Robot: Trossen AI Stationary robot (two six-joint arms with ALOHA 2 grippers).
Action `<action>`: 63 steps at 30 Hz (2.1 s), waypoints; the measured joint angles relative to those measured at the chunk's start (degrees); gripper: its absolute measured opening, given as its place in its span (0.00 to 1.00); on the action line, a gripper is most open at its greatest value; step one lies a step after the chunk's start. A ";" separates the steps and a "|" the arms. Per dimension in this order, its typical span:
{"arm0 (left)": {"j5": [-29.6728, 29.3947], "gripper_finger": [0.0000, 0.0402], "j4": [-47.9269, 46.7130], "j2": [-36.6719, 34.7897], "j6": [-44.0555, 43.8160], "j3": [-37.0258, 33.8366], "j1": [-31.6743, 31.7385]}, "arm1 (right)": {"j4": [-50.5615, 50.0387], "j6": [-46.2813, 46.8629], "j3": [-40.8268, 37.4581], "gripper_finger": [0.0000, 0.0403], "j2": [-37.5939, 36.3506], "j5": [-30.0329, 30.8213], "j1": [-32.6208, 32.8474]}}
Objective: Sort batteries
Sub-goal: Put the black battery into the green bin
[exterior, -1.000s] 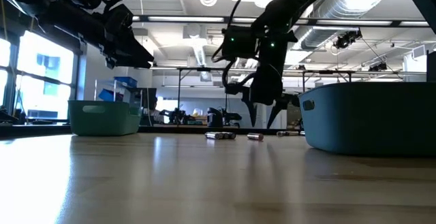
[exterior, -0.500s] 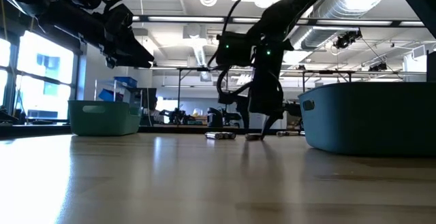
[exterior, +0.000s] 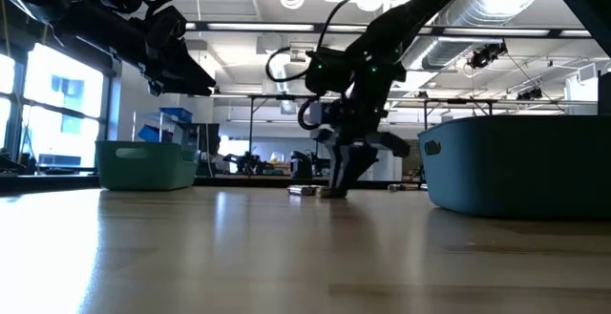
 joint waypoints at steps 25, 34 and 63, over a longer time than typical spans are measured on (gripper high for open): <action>0.27 0.43 -6.35 -15.17 3.46 0.00 -2.53 | 99.10 30.18 -0.41 0.01 6.80 -18.03 8.87; 8.21 0.43 16.39 -20.20 10.46 -8.18 -10.06 | 120.47 41.58 -0.28 0.01 14.29 2.15 10.96; 1.98 0.43 -9.27 -17.28 23.82 -4.83 -35.43 | 54.38 37.23 -13.03 0.00 -15.66 12.24 18.22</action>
